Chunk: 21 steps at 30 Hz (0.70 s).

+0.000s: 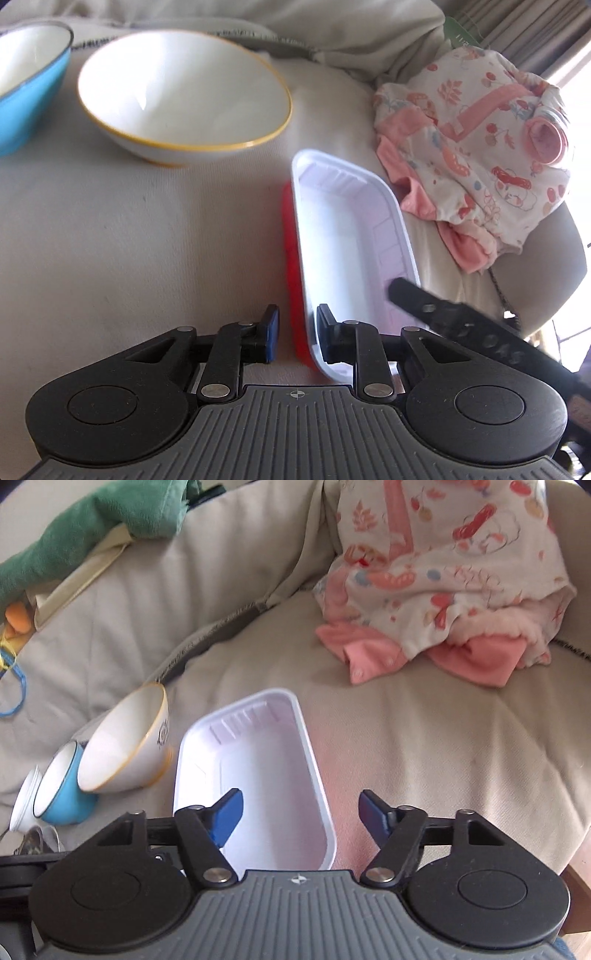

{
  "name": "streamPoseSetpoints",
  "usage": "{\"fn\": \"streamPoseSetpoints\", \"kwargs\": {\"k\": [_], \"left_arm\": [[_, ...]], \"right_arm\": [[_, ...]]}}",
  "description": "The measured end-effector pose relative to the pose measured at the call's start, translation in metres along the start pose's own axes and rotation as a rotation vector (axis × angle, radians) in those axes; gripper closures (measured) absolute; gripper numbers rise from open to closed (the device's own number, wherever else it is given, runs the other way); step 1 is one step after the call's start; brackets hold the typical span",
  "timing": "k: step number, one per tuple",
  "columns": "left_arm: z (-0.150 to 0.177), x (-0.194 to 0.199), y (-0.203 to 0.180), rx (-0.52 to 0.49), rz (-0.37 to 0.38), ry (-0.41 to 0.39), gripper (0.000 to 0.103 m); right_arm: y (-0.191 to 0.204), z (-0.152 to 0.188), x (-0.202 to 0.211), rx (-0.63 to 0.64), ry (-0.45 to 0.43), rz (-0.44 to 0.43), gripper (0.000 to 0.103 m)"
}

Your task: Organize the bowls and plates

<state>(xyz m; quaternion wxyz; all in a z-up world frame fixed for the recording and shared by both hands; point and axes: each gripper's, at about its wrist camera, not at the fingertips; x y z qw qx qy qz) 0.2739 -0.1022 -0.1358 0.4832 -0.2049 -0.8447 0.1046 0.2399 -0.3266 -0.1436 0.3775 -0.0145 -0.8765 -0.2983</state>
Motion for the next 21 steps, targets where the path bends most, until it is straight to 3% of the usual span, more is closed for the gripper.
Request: {"fn": "streamPoseSetpoints", "kwargs": {"k": [3, 5, 11, 14, 17, 21], "left_arm": [[-0.001, -0.001, 0.001, 0.014, 0.057, 0.003, 0.082], [-0.006, -0.006, -0.003, 0.005, 0.055, 0.004, 0.082], [-0.039, -0.034, -0.013, -0.014, 0.074, 0.013, 0.082], [-0.047, -0.035, -0.014, -0.022, 0.101, -0.008, 0.082], [-0.04, -0.003, -0.007, -0.014, 0.05, -0.077, 0.081], [-0.023, 0.062, 0.026, 0.112, -0.052, -0.262, 0.081]], "right_arm": [[0.004, 0.004, -0.002, 0.013, 0.0, 0.002, 0.034], [0.007, 0.002, -0.001, 0.024, -0.026, 0.017, 0.038], [-0.003, -0.031, -0.012, -0.003, -0.039, 0.016, 0.041], [-0.001, -0.04, -0.012, 0.038, -0.079, 0.055, 0.04], [0.011, -0.039, 0.001, 0.132, -0.166, 0.064, 0.035], [0.038, -0.039, 0.007, 0.194, -0.146, -0.076, 0.034]]}}
Point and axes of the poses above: each gripper's, at about its wrist camera, not at the fingertips, and x roughly against the way its jaws point, y to its left, z to its underside, and after that the axes turned 13 degrees about -x, right-handed
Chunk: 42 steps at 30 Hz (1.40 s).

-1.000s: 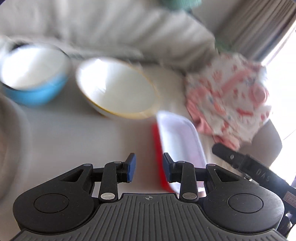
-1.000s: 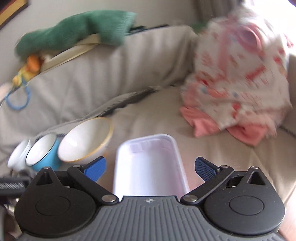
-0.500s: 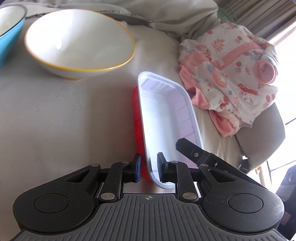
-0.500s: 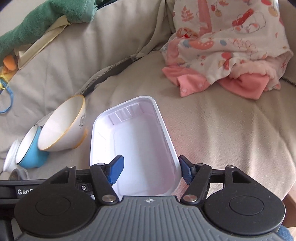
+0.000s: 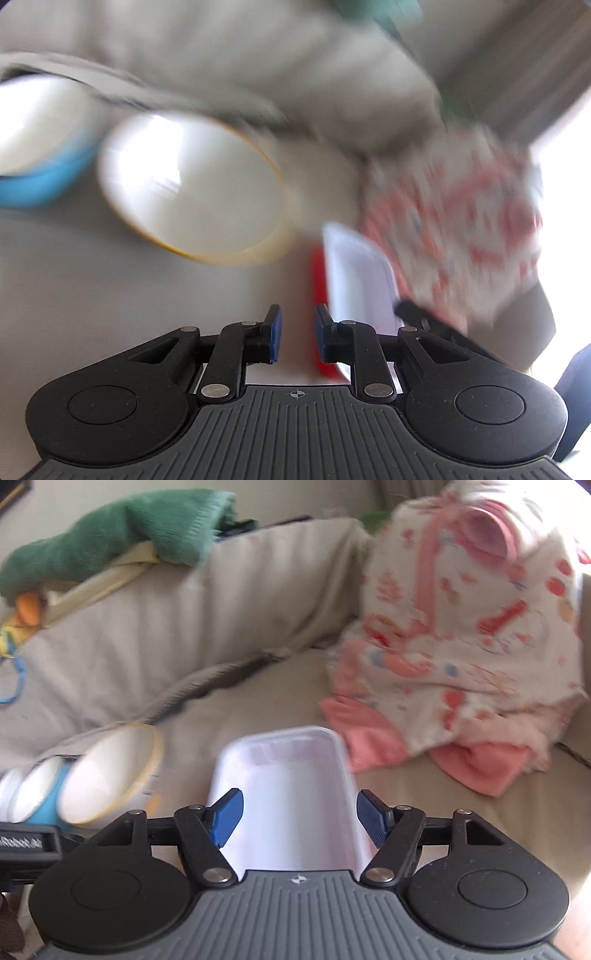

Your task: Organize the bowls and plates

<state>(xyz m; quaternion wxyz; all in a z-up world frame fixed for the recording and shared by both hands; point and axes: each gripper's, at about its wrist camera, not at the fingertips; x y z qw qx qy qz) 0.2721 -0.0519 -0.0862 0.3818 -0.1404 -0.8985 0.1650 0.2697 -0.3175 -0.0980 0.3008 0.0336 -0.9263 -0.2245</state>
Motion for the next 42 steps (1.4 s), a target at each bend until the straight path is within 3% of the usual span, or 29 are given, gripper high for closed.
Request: {"fn": "streamPoseSetpoints", "kwargs": {"k": [3, 6, 10, 16, 18, 21, 27, 32, 37, 42], "left_arm": [[-0.008, 0.025, 0.032, 0.074, -0.143, -0.097, 0.081], [-0.021, 0.02, 0.06, 0.103, -0.222, -0.082, 0.081], [-0.033, 0.005, 0.087, 0.147, -0.204, -0.063, 0.08], [-0.038, -0.032, 0.088, 0.087, -0.19, -0.011, 0.078], [-0.036, -0.034, 0.087, 0.075, -0.143, 0.007, 0.078], [-0.027, -0.026, 0.083, 0.047, -0.153, 0.007, 0.08], [-0.002, 0.011, 0.081, 0.027, -0.137, 0.04, 0.078], [0.029, 0.043, 0.078, 0.005, -0.159, 0.09, 0.079], [0.039, 0.062, 0.088, 0.03, -0.186, 0.102, 0.079], [0.034, 0.064, 0.094, 0.036, -0.201, 0.075, 0.08]], "right_arm": [[0.026, -0.001, -0.02, 0.008, 0.059, -0.102, 0.033], [0.054, -0.001, -0.053, 0.011, 0.117, -0.141, 0.033], [0.079, -0.001, -0.099, 0.016, 0.154, -0.129, 0.033], [0.091, 0.007, -0.151, -0.074, 0.321, -0.195, 0.037], [0.097, 0.013, -0.147, -0.058, 0.338, -0.225, 0.042], [0.105, 0.024, -0.13, 0.01, 0.325, -0.211, 0.042], [0.097, 0.048, -0.096, 0.037, 0.397, -0.241, 0.042], [0.096, 0.072, -0.059, 0.07, 0.448, -0.279, 0.041], [0.1, 0.086, -0.044, 0.088, 0.505, -0.329, 0.041], [0.098, 0.079, -0.043, 0.081, 0.423, -0.28, 0.041]]}}
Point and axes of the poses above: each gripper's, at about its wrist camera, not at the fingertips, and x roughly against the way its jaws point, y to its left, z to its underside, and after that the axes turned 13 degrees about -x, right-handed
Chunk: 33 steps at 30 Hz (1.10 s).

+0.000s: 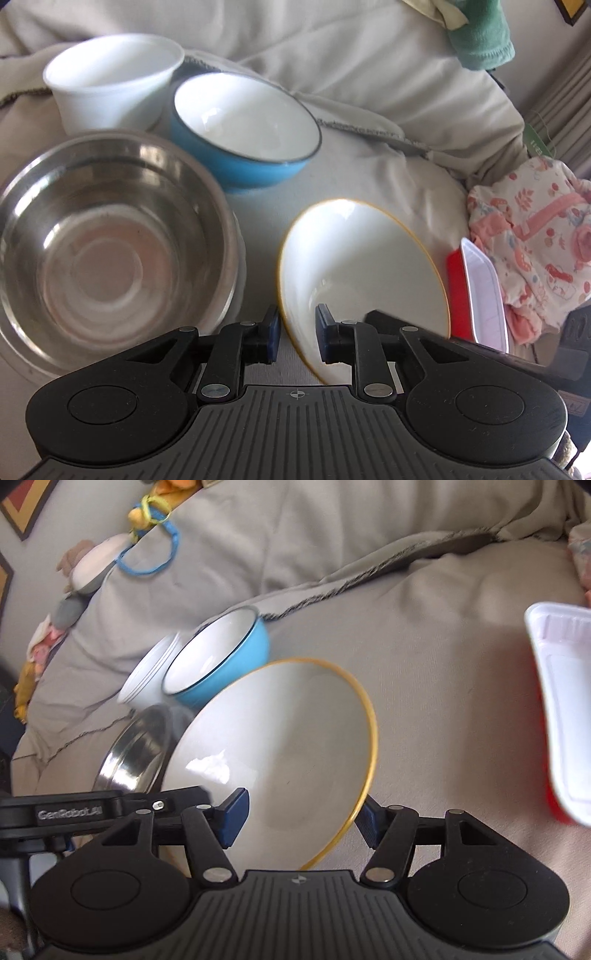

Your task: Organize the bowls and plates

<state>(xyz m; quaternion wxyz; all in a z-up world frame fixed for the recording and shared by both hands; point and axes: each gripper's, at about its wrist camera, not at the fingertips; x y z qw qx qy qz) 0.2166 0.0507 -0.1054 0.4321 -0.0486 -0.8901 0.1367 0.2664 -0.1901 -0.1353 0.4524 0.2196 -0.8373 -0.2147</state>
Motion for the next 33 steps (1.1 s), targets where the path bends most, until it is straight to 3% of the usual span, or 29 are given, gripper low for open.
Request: {"fn": "streamPoseSetpoints", "kwargs": {"k": [5, 7, 17, 21, 24, 27, 30, 31, 33], "left_arm": [[-0.01, -0.007, 0.0, 0.003, -0.012, 0.0, 0.079], [-0.01, -0.007, 0.001, 0.005, -0.009, 0.006, 0.079], [-0.005, 0.006, 0.011, 0.003, 0.031, 0.026, 0.079], [-0.029, 0.031, 0.031, 0.014, 0.071, -0.077, 0.08], [-0.059, 0.045, 0.06, 0.049, -0.019, -0.168, 0.079], [-0.09, 0.03, 0.083, 0.058, -0.135, -0.137, 0.079], [-0.107, 0.007, 0.105, 0.091, -0.111, -0.099, 0.079], [-0.111, 0.0, 0.11, 0.088, -0.114, -0.087, 0.079], [-0.116, -0.013, 0.117, 0.075, -0.138, -0.066, 0.077]], "right_arm": [[-0.003, -0.018, 0.001, -0.071, -0.007, -0.059, 0.041], [0.002, -0.017, 0.0, -0.059, -0.012, -0.047, 0.036], [0.013, -0.005, 0.0, -0.024, 0.023, -0.022, 0.034], [0.027, -0.02, 0.009, 0.057, -0.044, 0.047, 0.031], [0.046, -0.043, 0.012, 0.136, -0.075, 0.078, 0.018], [0.072, -0.068, -0.01, 0.233, -0.04, 0.2, 0.016], [0.095, -0.088, -0.032, 0.308, -0.08, 0.312, 0.013], [0.101, -0.093, -0.038, 0.309, -0.084, 0.328, 0.006], [0.112, -0.105, -0.054, 0.298, -0.052, 0.302, 0.003]]}}
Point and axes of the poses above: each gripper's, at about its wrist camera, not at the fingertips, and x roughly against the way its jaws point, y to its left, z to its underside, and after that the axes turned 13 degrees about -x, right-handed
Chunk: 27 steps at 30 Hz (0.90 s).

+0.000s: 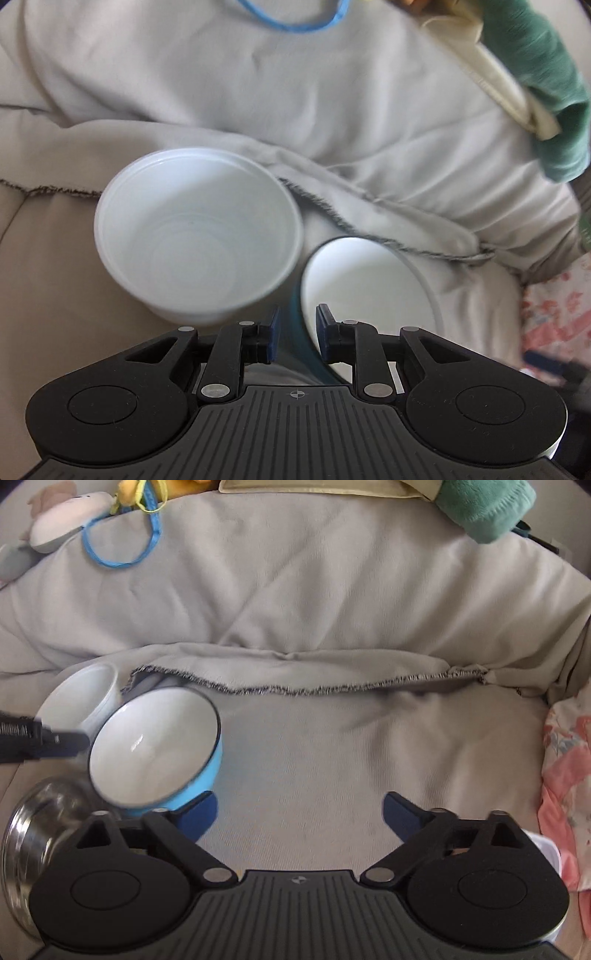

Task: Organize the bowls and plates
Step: 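Grasp the rim of the blue bowl with the right tool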

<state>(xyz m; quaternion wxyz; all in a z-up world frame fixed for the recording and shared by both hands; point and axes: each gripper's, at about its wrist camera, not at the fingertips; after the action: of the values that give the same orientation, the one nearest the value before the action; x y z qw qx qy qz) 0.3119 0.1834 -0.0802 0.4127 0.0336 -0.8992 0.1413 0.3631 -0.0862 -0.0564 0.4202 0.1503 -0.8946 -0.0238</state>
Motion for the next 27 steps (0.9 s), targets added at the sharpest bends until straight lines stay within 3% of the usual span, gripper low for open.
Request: {"fn": "streamPoseSetpoints", "kwargs": {"k": [2, 4, 6, 9, 14, 21, 27], "left_arm": [[-0.002, -0.011, 0.004, -0.008, 0.008, 0.014, 0.075], [-0.003, -0.019, 0.004, -0.023, 0.016, 0.018, 0.075], [-0.005, -0.025, 0.003, -0.044, 0.029, 0.024, 0.081], [-0.004, -0.032, 0.0, -0.046, 0.057, 0.038, 0.083], [-0.007, -0.033, -0.014, -0.058, 0.043, 0.053, 0.078], [-0.003, -0.047, -0.053, -0.085, 0.189, 0.124, 0.076], [-0.011, -0.07, -0.074, -0.157, 0.162, 0.13, 0.076]], "right_arm": [[0.007, -0.009, -0.017, -0.021, 0.065, -0.107, 0.004], [0.015, -0.014, -0.041, -0.072, 0.143, -0.161, 0.025], [0.021, -0.014, -0.064, -0.118, 0.209, -0.189, 0.039], [0.026, -0.01, -0.084, -0.166, 0.273, -0.253, 0.043], [0.02, -0.009, -0.076, -0.158, 0.273, -0.329, 0.042], [-0.03, -0.011, -0.049, -0.195, 0.185, -0.252, 0.04], [-0.058, -0.005, -0.056, -0.252, 0.203, -0.261, 0.04]]}}
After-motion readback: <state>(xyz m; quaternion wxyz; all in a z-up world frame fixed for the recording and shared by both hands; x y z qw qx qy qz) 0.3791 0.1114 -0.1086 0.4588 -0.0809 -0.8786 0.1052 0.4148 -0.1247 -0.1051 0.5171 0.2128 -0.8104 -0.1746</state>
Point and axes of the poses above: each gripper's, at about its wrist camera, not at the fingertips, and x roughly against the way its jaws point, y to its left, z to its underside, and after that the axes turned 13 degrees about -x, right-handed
